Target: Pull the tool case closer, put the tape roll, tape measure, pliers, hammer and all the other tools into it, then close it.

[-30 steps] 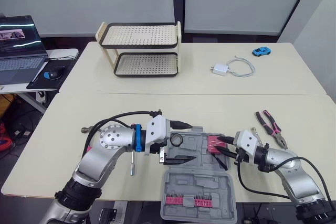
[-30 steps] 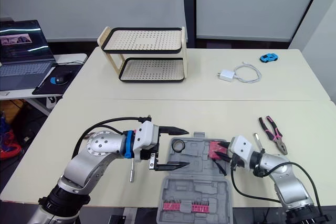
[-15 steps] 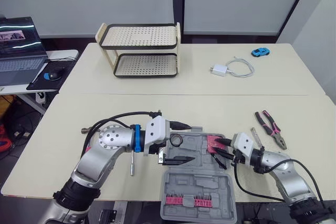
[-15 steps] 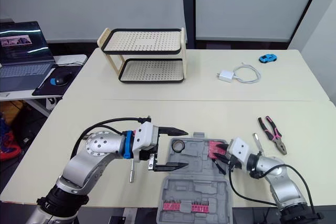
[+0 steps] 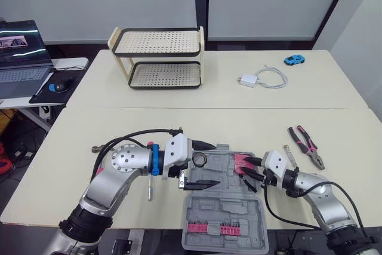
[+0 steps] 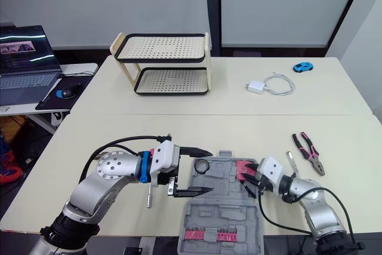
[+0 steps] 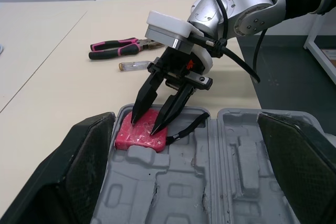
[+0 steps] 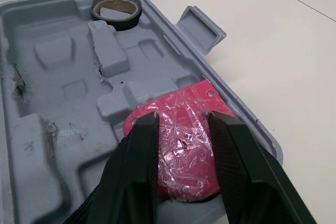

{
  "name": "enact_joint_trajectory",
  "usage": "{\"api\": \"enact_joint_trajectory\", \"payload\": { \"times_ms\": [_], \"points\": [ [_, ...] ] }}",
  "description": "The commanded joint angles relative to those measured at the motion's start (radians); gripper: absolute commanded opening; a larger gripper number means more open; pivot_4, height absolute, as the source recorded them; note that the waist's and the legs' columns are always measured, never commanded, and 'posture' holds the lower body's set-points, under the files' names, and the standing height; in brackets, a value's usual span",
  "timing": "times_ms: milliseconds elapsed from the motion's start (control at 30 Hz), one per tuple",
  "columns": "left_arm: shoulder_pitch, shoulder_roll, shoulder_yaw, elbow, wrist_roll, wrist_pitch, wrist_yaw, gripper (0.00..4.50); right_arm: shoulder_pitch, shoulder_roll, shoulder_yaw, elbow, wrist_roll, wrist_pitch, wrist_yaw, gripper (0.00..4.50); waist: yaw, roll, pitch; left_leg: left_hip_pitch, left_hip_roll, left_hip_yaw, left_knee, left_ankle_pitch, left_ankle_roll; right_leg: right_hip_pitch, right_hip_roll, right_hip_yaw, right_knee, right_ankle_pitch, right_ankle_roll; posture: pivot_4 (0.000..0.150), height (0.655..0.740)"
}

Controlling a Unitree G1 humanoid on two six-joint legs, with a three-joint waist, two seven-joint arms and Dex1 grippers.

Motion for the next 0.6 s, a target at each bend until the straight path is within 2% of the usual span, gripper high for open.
{"api": "enact_joint_trajectory", "payload": {
  "times_ms": [33,200,333,433,600],
  "points": [
    [-0.016,0.004,0.006,-0.021,-0.004,-0.007,0.002,4.5,0.008,-0.001,-0.002,0.007,0.0,0.034,-0.006,1.57,0.0,0.0,0.0,0.0,0.0,0.0,0.0,0.0,0.0,0.0,0.0,0.0,0.0,0.0,0.0,0.15,0.74],
    [-0.019,0.003,0.03,-0.004,-0.015,0.0,0.012,4.5,0.006,-0.006,-0.026,-0.045,0.042,0.071,0.003,1.57,0.0,0.0,0.0,0.0,0.0,0.0,0.0,0.0,0.0,0.0,0.0,0.0,0.0,0.0,0.0,0.15,0.74],
    [0.007,0.044,0.118,0.023,-0.049,0.007,0.013,4.5,0.021,-0.051,-0.066,-0.173,0.104,0.142,0.027,1.57,0.0,0.001,0.0,-0.002,0.0,0.0,0.0,0.0,0.0,-0.002,0.0,0.0,0.0,0.0,0.0,0.15,0.74],
    [0.087,0.152,0.275,0.082,-0.081,0.004,-0.018,4.5,0.036,-0.15,-0.17,-0.313,0.208,0.241,0.078,2.11,-0.004,0.001,0.001,-0.003,0.0,0.0,0.0,0.0,0.0,-0.005,0.0,0.002,0.0,0.0,0.0,0.15,0.74],
    [0.212,0.274,0.515,0.212,-0.12,-0.016,-0.043,4.5,0.067,-0.292,-0.347,-0.362,0.307,0.326,0.131,3.81,-0.001,0.002,0.002,-0.003,0.0,0.0,-0.002,-0.002,0.003,-0.006,0.0,0.002,0.0,0.0,0.0,0.15,0.74]
  ]
}}
